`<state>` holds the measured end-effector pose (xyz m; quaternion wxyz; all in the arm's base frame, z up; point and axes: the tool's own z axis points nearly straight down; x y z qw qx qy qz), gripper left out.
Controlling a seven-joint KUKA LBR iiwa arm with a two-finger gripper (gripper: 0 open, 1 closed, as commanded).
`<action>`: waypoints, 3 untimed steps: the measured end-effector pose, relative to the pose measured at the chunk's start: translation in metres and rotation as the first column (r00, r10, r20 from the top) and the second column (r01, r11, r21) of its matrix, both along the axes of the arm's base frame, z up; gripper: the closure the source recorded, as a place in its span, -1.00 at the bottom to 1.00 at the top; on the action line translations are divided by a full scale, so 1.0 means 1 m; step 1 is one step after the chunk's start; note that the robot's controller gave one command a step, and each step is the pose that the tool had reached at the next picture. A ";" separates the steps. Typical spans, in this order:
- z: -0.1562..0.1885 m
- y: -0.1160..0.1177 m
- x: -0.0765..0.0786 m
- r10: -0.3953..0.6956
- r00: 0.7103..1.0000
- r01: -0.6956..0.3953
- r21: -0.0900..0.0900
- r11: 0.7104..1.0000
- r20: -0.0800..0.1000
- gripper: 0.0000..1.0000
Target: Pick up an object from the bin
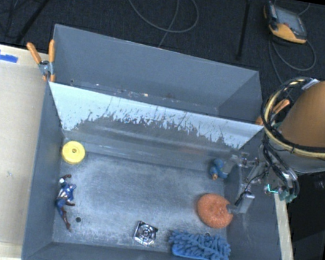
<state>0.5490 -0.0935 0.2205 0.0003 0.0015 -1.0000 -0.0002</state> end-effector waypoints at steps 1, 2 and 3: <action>-0.029 0.003 -0.015 0.052 0.999 -0.052 -0.001 0.999 0.006 -1.00; -0.079 0.012 -0.023 0.050 0.999 -0.050 0.000 0.999 0.001 -1.00; -0.106 0.016 -0.042 0.114 0.993 -0.114 0.000 0.993 0.000 -1.00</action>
Offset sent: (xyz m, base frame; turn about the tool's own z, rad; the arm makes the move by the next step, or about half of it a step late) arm -0.0241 0.0134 -0.0814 -0.0484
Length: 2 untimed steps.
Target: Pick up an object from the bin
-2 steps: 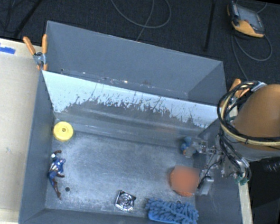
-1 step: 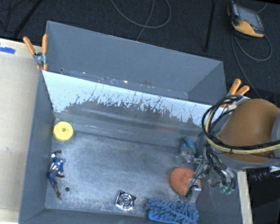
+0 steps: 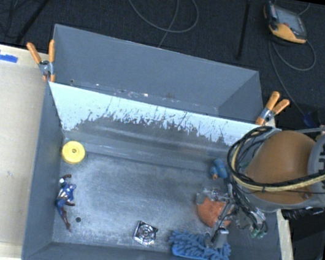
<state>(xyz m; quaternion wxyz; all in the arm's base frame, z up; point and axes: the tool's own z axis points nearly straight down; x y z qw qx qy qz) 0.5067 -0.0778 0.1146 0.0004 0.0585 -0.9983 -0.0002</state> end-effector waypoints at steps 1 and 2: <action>-0.034 -0.011 -0.020 -0.041 0.999 0.041 0.001 0.999 0.003 -1.00; -0.030 -0.034 -0.017 -0.049 0.999 0.049 0.002 0.999 -0.001 -1.00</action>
Offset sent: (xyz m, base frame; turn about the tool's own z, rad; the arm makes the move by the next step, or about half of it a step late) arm -0.0144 -0.0409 -0.0228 0.0493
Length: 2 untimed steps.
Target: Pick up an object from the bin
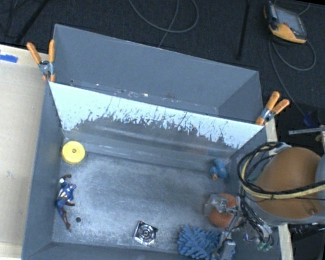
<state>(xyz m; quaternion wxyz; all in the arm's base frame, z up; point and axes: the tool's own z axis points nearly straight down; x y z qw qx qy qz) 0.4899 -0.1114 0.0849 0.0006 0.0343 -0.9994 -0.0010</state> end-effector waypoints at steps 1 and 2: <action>0.001 -0.004 -0.002 0.021 1.000 -0.021 -0.002 1.000 0.002 -1.00; -0.013 -0.002 -0.009 0.056 0.998 -0.056 -0.003 0.998 0.011 -1.00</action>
Offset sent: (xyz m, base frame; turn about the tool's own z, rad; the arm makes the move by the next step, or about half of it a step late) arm -0.0134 -0.0035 -0.0149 -0.0592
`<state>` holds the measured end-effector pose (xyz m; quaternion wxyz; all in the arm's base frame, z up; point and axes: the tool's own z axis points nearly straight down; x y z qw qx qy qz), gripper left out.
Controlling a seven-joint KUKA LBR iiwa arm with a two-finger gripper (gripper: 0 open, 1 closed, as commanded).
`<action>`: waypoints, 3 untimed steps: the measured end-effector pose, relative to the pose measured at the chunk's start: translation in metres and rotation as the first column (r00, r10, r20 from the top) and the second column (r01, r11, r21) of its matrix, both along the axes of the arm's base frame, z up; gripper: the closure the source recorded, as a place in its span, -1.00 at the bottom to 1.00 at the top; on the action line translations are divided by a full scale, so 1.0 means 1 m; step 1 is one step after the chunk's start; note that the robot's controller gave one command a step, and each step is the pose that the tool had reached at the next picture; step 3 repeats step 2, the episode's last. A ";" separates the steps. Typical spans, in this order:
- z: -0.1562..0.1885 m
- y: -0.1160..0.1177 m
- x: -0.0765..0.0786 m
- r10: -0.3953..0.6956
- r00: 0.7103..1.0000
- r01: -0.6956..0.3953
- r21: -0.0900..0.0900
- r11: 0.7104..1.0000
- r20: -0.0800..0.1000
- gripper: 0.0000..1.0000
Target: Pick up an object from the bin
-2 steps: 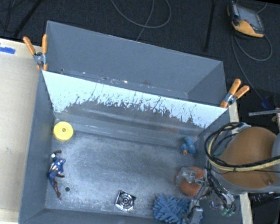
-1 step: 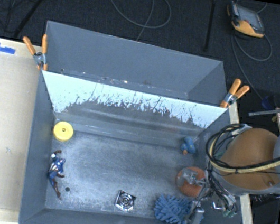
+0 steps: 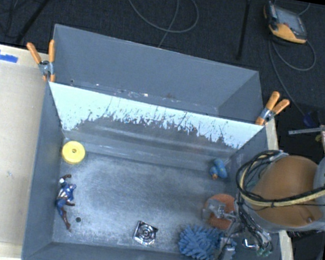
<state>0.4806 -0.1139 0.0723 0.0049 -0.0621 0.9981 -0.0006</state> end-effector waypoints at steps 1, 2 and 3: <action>-0.002 0.009 0.001 0.050 0.999 -0.050 0.000 0.999 -0.008 1.00; -0.002 0.009 0.001 0.050 0.999 -0.050 0.000 0.999 -0.008 1.00; -0.002 0.009 0.001 0.050 0.999 -0.050 0.000 0.999 -0.008 1.00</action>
Offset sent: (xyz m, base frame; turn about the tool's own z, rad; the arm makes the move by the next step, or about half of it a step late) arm 0.0000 0.0000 0.0000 0.0000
